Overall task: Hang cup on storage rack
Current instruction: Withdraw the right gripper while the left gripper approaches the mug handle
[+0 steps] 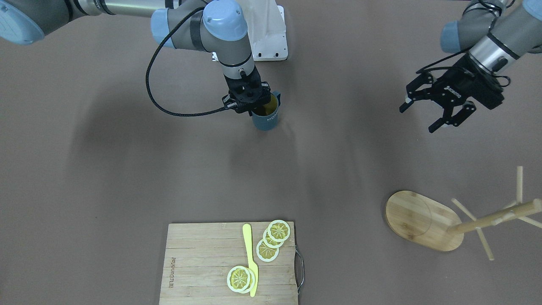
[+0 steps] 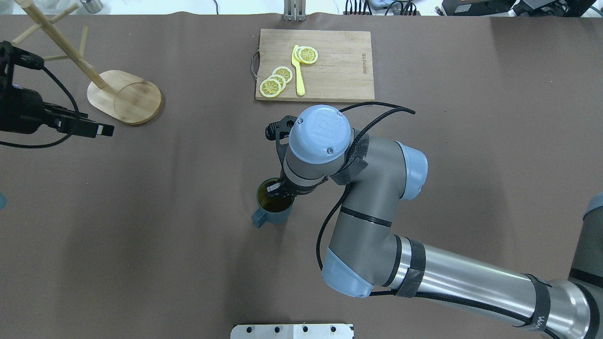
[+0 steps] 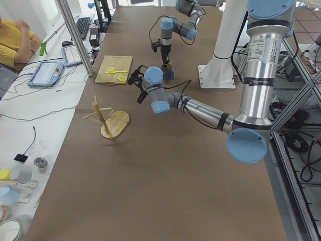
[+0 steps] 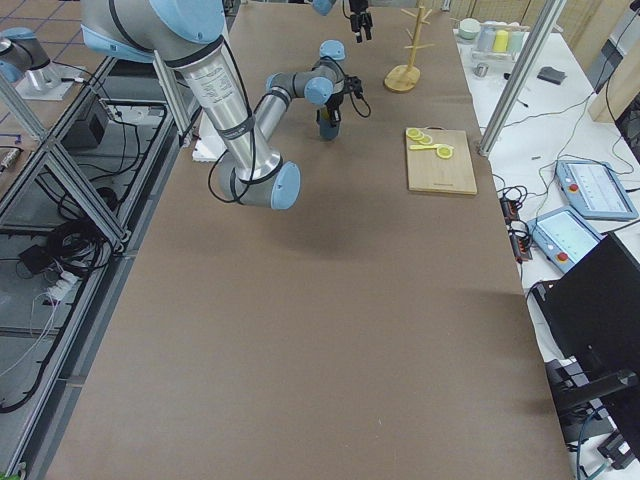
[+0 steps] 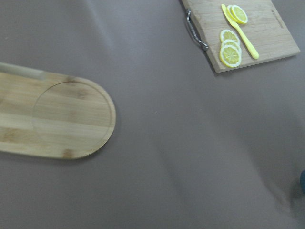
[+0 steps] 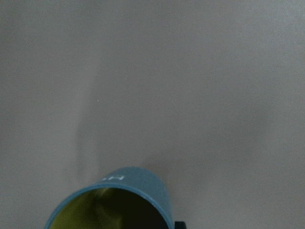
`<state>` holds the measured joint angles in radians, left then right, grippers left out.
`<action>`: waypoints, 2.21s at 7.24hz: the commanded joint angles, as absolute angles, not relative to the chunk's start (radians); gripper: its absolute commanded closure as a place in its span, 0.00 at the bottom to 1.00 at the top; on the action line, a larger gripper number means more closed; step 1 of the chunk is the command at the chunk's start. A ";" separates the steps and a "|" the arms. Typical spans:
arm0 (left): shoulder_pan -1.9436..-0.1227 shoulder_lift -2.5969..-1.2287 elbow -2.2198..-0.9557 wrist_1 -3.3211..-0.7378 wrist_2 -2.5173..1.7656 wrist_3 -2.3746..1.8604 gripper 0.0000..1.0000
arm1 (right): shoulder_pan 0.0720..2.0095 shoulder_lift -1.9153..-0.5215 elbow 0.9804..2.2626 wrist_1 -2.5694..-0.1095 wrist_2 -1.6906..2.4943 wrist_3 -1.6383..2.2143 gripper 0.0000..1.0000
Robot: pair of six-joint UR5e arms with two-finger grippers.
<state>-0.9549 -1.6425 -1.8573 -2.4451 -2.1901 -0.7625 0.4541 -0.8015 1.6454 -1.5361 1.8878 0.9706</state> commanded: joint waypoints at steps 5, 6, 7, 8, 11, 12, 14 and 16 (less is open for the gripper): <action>-0.472 -1.695 -1.945 -2.439 -1.665 -0.961 0.03 | 0.663 -0.891 1.739 -1.526 2.121 0.957 0.30; -0.386 -1.718 -1.939 -2.434 -1.550 -1.013 0.03 | 0.754 -0.970 1.796 -1.528 2.182 0.919 0.23; -0.326 -1.723 -1.931 -2.433 -1.476 -1.019 0.03 | 0.876 -1.067 1.822 -1.532 2.286 0.808 0.23; -0.269 -1.742 -1.919 -2.433 -1.403 -1.020 0.03 | 0.999 -1.163 1.824 -1.534 2.368 0.643 0.23; -0.124 -1.796 -1.913 -2.431 -1.163 -1.019 0.03 | 1.117 -1.282 1.809 -1.539 2.376 0.407 0.23; -0.089 -1.799 -1.901 -2.431 -1.072 -1.002 0.03 | 1.123 -1.285 1.810 -1.539 2.369 0.407 0.23; -0.031 -1.840 -1.852 -2.436 -0.910 -1.000 0.03 | 1.155 -1.308 1.821 -1.528 2.361 0.403 0.23; -0.002 -1.876 -1.787 -2.488 -0.824 -1.002 0.03 | 1.198 -1.318 1.809 -1.529 2.356 0.394 0.00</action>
<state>-0.0223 -1.8604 -1.8175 -2.4512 -0.8779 -1.0016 1.1690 -1.3094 1.8158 -1.5290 2.3590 0.4021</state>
